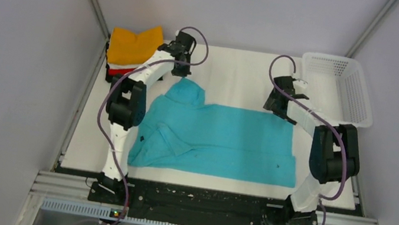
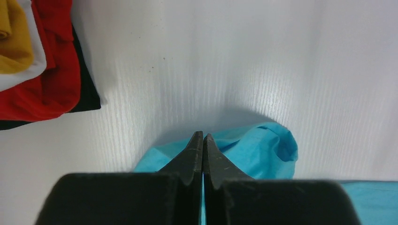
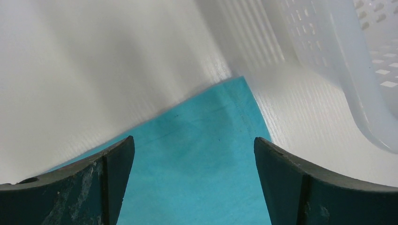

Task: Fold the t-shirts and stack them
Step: Grab the side of the flattened tshirt furthest away from the robot with both arms

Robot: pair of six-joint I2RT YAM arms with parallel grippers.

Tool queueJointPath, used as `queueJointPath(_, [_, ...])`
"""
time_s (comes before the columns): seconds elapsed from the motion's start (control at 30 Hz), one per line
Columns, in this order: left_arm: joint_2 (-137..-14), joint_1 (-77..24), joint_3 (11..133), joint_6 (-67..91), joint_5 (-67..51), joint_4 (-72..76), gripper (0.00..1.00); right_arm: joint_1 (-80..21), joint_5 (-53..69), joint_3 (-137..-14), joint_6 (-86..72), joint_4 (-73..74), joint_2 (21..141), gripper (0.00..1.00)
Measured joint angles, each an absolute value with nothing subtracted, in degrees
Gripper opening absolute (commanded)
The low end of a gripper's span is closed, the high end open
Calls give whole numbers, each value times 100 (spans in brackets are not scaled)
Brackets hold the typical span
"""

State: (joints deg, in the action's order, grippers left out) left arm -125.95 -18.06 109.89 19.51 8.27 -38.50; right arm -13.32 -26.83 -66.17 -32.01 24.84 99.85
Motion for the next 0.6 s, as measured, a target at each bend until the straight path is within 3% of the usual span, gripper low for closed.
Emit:
queueJointPath(0.33, [-12584,-1806,10921,1981,659,-3874,0,-1247,-2991,-7030,-3225,2486,10516,89])
queueJointPath(0.6, [-12464,-1806,10210,2088,471,-3859,0,-1219,-3129,-7214,-3395,2539,10986,70])
